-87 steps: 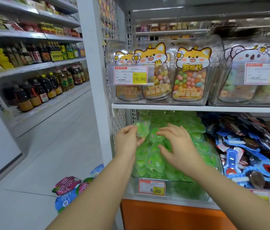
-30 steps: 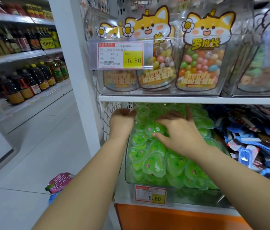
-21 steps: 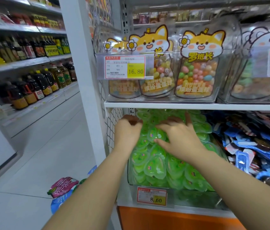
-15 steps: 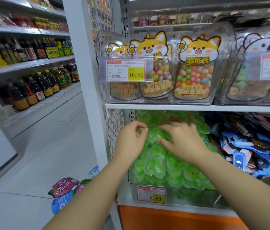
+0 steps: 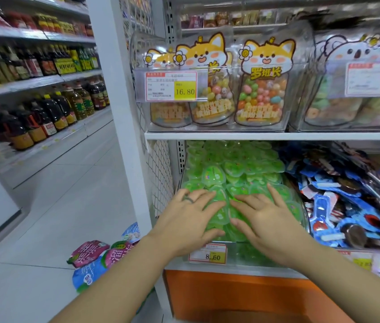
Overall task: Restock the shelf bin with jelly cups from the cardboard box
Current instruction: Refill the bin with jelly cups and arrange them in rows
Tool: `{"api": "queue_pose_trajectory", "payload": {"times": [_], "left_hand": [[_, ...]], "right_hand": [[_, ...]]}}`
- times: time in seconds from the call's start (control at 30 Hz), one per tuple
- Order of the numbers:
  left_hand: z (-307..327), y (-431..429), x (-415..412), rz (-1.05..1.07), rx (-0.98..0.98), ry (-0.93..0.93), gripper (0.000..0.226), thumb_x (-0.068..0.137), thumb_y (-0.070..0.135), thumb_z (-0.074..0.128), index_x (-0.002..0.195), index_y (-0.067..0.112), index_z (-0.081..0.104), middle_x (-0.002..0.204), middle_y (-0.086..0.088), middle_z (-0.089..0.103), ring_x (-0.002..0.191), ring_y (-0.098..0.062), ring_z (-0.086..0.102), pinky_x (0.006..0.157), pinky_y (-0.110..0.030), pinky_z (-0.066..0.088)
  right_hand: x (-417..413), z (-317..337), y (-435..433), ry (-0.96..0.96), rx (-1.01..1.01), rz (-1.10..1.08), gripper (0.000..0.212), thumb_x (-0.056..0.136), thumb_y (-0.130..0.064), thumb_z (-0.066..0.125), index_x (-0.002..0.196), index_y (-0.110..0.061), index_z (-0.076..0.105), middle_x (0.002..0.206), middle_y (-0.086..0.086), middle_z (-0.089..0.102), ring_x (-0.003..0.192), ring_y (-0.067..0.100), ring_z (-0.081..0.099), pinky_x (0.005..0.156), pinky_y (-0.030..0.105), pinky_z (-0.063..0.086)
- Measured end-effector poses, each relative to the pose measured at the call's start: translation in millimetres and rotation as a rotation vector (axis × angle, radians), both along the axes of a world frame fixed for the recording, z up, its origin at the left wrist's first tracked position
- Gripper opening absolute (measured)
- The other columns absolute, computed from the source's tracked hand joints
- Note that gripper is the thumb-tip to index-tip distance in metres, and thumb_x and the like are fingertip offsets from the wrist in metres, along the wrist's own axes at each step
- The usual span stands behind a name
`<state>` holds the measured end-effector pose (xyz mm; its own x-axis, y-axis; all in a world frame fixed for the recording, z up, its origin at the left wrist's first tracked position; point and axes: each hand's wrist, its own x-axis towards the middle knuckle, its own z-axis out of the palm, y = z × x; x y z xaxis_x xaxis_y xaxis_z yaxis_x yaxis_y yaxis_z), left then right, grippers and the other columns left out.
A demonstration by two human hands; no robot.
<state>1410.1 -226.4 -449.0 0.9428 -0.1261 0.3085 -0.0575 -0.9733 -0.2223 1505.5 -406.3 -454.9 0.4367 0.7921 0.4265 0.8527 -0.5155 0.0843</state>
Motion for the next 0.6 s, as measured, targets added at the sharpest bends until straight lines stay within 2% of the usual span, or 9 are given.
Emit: {"api": "queue_pose_trajectory", "payload": {"times": [0.07,0.17,0.33,0.5,0.6], "left_hand": [[-1.6,-0.9,4.8,0.007,0.040,-0.034,0.058,0.084,0.060,0.034,0.124,0.025,0.058,0.126,-0.003,0.062,0.115,-0.020,0.057,0.091,-0.037,0.030],[-2.1,-1.4,9.1,0.021,0.063,-0.034,0.058,0.084,0.058,0.032,0.123,0.024,0.058,0.125,-0.005,0.063,0.114,-0.021,0.058,0.091,-0.038,0.031],[-0.4,-2.8,13.8,0.055,0.101,0.000,0.060,0.090,0.057,0.041,0.139,0.022,0.042,0.143,-0.008,0.047,0.129,-0.024,0.044,0.101,-0.041,0.031],[-3.4,-2.2,16.5,0.062,0.123,-0.028,0.058,0.080,0.059,0.057,0.125,0.022,0.057,0.125,-0.007,0.063,0.112,-0.023,0.059,0.087,-0.040,0.044],[-2.9,-2.3,14.9,0.057,0.114,-0.057,0.059,0.080,0.061,0.041,0.122,0.023,0.059,0.121,-0.006,0.065,0.108,-0.021,0.061,0.086,-0.039,0.043]], "right_hand": [[1.0,-3.4,-1.4,0.002,-0.008,-0.011,0.070,0.098,-0.051,0.006,0.114,-0.019,0.066,0.113,-0.003,0.067,0.100,0.018,0.064,0.107,0.048,0.024],[2.3,-3.2,-0.6,-0.016,-0.005,-0.033,0.067,0.100,-0.048,0.008,0.116,-0.017,0.065,0.114,-0.002,0.066,0.101,0.019,0.063,0.105,0.046,0.022],[3.6,-3.8,3.2,-0.051,-0.006,-0.045,0.068,0.100,-0.047,0.007,0.115,-0.016,0.066,0.113,0.000,0.067,0.100,0.020,0.064,0.104,0.044,0.026],[5.0,-4.0,3.1,-0.065,-0.007,-0.039,0.067,0.100,-0.046,0.008,0.115,-0.015,0.066,0.113,0.000,0.067,0.098,0.020,0.063,0.102,0.041,0.028],[4.6,-3.1,2.4,-0.053,-0.008,-0.023,0.067,0.100,-0.047,0.009,0.116,-0.014,0.065,0.113,0.000,0.067,0.099,0.020,0.063,0.101,0.039,0.029]]}}
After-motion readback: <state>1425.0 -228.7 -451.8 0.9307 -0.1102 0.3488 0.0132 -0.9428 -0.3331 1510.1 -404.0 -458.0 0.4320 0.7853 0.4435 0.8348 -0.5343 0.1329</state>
